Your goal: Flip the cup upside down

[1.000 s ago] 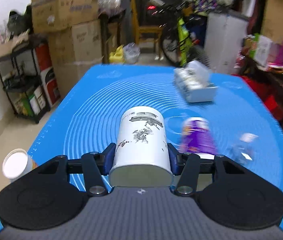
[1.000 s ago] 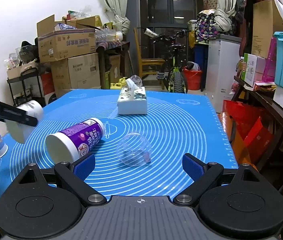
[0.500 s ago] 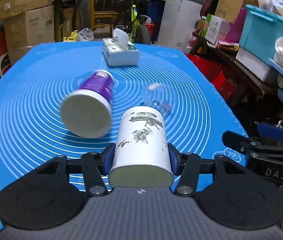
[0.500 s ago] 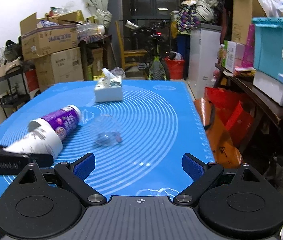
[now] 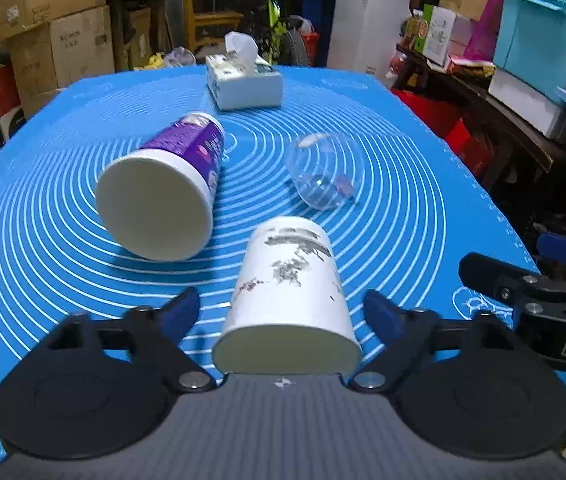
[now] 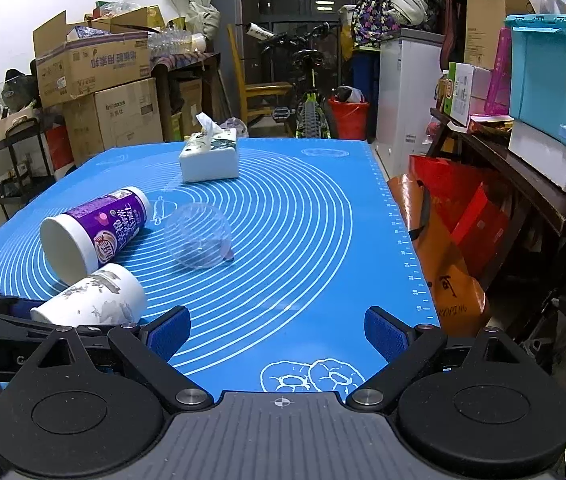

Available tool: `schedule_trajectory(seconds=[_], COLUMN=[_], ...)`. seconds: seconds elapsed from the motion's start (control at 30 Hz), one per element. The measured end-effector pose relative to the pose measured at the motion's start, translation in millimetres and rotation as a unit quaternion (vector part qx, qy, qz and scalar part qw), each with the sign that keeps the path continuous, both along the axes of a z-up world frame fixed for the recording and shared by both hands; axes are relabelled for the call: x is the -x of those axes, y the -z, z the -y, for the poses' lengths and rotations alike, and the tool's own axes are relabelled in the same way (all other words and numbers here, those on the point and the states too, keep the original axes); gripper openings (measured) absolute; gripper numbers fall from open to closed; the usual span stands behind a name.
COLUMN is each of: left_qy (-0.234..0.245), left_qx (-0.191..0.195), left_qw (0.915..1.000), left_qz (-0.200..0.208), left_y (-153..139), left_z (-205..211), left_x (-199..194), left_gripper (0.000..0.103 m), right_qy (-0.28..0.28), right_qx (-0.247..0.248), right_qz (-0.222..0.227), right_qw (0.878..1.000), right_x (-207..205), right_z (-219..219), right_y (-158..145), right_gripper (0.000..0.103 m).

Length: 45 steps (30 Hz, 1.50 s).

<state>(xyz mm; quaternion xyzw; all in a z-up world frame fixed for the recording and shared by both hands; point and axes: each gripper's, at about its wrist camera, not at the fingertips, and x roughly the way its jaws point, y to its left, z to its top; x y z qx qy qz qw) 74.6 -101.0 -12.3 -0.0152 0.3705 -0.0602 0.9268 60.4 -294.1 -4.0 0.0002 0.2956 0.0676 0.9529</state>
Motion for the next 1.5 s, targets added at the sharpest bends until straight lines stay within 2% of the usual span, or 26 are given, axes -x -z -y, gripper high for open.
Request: schedule_trajectory(seconds=[0.37,0.53,0.73,0.93,1.17,1.33,1.5], left_qy=[0.0,-0.003,-0.005,-0.033,-0.066,-0.08,-0.079], left_qx=[-0.003,-0.003,-0.008,-0.023,-0.059,-0.039,-0.029], left_qw=[1.0,0.9998,0.9989,0.9971,0.993,0.9944,0.9956], left_qz=[0.003,0.019,0.045,0.064,0.077,0.056,0.042], left_y=[-4.4,-15.1,-36.1,-49.5,-37.7,-21.7,-10.0], left_z=[-3.2,-10.3,-30.0,-61.1,-91.8,-115.9,-125.5], left_x=[4.1,15.1,34.6,45.5,33.2,18.6,14.6], left_gripper=[0.093,0.093,0.094,0.094,0.095,0.095,0.095], right_qy=[-0.001,-0.002,-0.01,-0.023,-0.048,-0.067,-0.075], right_qx=[0.002,0.003,0.001,-0.004,-0.008,-0.028,-0.017], right_qz=[0.0,0.005,0.016,0.017,-0.02,-0.061,-0.115], right_qw=[1.0,1.0,1.0,1.0,0.999,0.995,0.99], right_x=[0.3,5.8,12.0,10.9,-4.3,-24.9,-48.9], right_z=[-2.5,-3.5,-10.2,-24.1,-54.6,-75.2,-96.7], right_y=[1.5,-3.9,-17.4,-28.7,-37.0,-38.6,-32.7], right_gripper=[0.094,0.094,0.094,0.094,0.095,0.095,0.095])
